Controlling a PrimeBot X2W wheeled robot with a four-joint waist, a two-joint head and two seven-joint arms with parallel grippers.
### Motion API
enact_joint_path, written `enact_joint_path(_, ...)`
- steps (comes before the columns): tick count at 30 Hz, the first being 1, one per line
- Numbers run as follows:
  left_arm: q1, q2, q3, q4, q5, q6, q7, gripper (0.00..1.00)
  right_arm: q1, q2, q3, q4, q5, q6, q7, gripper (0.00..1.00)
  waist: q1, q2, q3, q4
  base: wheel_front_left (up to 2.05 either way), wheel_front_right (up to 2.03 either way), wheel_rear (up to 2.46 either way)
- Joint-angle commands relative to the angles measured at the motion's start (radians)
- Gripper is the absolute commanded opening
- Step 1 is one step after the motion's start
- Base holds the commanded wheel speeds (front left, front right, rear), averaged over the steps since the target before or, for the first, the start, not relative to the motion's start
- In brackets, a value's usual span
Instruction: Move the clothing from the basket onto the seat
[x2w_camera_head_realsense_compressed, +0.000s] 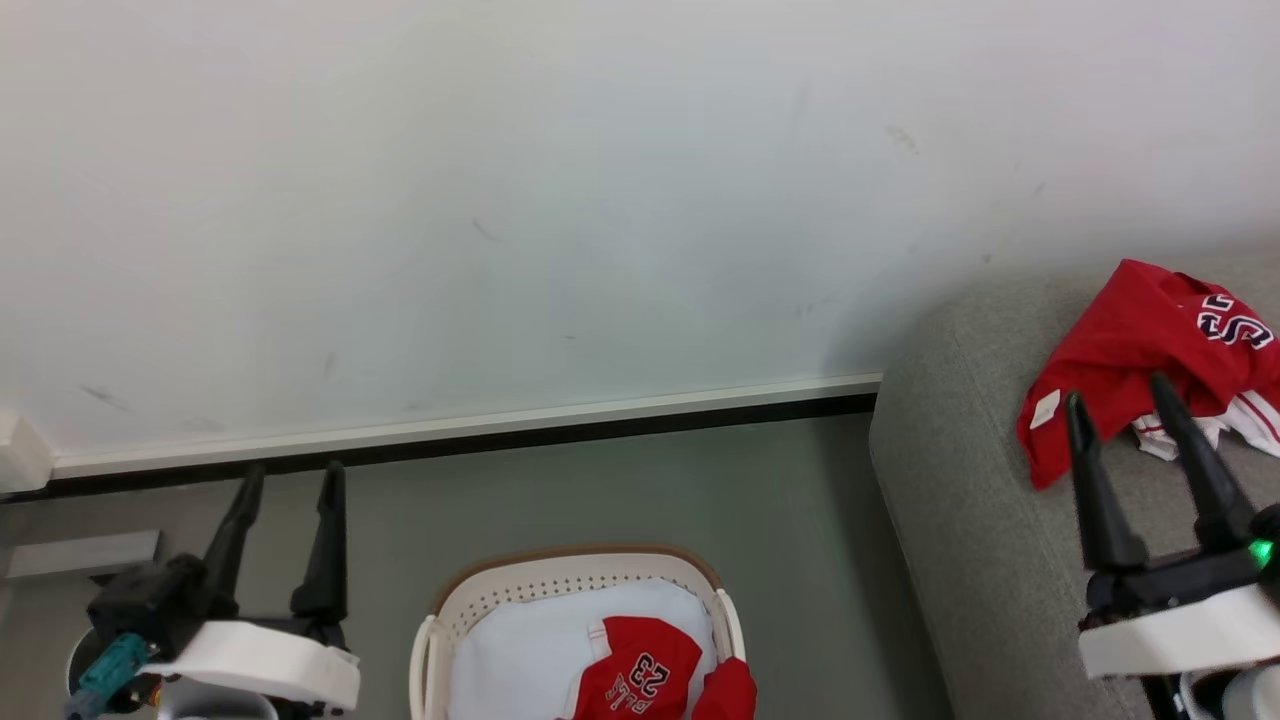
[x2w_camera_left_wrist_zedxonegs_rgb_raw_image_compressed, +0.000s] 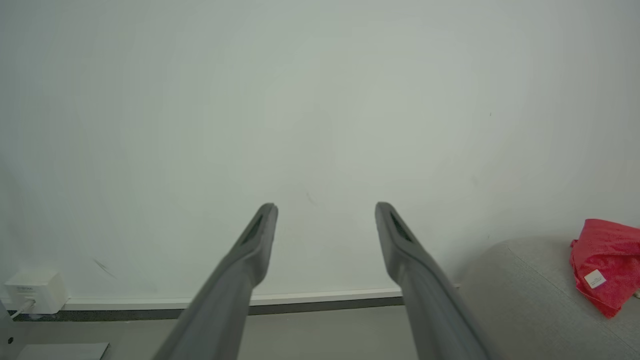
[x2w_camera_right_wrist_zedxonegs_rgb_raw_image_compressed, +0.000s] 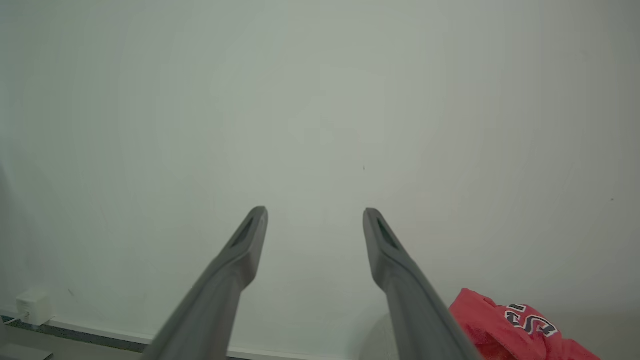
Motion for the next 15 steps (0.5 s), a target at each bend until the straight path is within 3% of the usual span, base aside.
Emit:
enact_joint_path(1,0.031,-0.019,0.020,0.005,0.030,-0.007,0.000,1.00,0.046,0.018,0.008,0.019,-0.027,-0.002,-0.027,1.00,0.0002,-0.0001,-0.010,0.012,0.00,0.00,0.00)
enact_joint_path(11,0.120,-0.120,0.168,-0.026,0.179,-0.025,0.000,1.00,0.179,0.169,-0.008,0.065,-0.133,-0.002,-0.074,1.00,0.0002,-0.0001,-0.005,0.032,0.00,0.00,0.00)
enact_joint_path(15,0.145,-0.149,0.208,0.004,0.217,-0.042,0.000,1.00,0.185,0.196,-0.015,0.070,-0.143,-0.002,-0.074,1.00,0.0002,-0.0001,0.002,0.027,0.00,0.00,0.00)
